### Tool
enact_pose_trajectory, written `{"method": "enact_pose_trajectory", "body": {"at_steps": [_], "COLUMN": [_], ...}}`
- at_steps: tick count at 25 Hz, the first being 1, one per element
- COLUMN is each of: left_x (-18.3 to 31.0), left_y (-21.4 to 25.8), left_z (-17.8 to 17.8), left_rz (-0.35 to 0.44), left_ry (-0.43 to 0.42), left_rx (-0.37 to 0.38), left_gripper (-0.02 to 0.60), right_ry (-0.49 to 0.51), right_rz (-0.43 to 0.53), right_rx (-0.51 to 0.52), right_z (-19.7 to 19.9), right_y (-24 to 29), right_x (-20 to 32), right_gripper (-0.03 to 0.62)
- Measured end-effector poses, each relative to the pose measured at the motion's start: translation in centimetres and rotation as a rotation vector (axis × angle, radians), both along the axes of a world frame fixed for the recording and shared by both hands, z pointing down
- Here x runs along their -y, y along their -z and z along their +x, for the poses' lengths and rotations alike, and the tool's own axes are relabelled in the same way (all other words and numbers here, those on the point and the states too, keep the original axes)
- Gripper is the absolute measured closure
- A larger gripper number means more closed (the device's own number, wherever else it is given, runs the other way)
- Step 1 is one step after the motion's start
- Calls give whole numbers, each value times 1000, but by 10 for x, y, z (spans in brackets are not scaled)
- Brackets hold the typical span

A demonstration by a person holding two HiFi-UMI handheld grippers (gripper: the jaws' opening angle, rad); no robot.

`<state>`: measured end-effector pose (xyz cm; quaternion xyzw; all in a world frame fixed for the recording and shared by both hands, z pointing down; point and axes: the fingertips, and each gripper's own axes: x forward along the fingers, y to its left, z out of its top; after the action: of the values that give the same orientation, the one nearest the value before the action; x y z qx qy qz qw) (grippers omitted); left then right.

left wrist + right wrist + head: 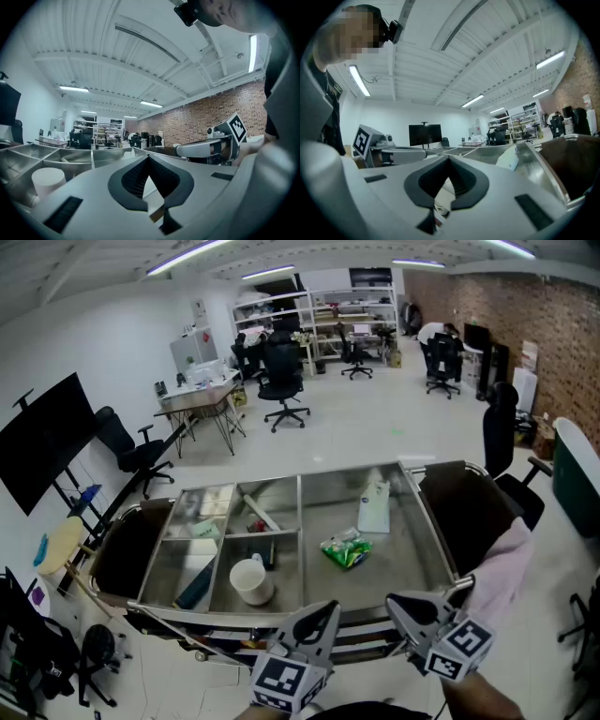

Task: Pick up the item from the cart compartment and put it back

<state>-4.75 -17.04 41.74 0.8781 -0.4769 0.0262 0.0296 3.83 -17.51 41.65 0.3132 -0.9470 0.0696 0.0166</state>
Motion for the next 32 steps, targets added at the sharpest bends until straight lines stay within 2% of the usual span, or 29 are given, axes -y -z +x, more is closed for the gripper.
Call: {"method": "enact_pose_trajectory", "body": {"at_steps": [5,13,14,15,16,19,23,25,27,32], "left_x": [29,66,70,74,80,94,107,111,114,121], "left_y": [24,37,37,37,37,32,36,38,39,32], "left_z": [-5,-5,-5,-6,-8,-16,-19,-19,-19,-22], "left_rz": [35,47,45,45,45,36,38,37,37,20], "left_ry": [11,10,11,16,27,52,61,63,67,86], "left_rx": [3,-6,-6,-2,7,18,15,11,9,7], "left_gripper": [581,581,581,581,581,581,581,581,582,581], "right_ry": [-11,12,23,37,52,102,184,231,294,467], "right_rz": [62,167,173,177,178,179,214,266,332,438], "right_rx": [-68,-267,-300,-334,-367,-467,-640,-747,-869,-1142], "right_z": [-4,-28,-32,-36,-41,-54,-68,-73,-77,-81], "right_y": [21,34,32,28,24,4,-24,-37,-52,-96], "right_x": [37,99,105,111,117,134,149,155,158,166], "right_gripper": [571,569,559,514,499,497,445,442,394,390]}}
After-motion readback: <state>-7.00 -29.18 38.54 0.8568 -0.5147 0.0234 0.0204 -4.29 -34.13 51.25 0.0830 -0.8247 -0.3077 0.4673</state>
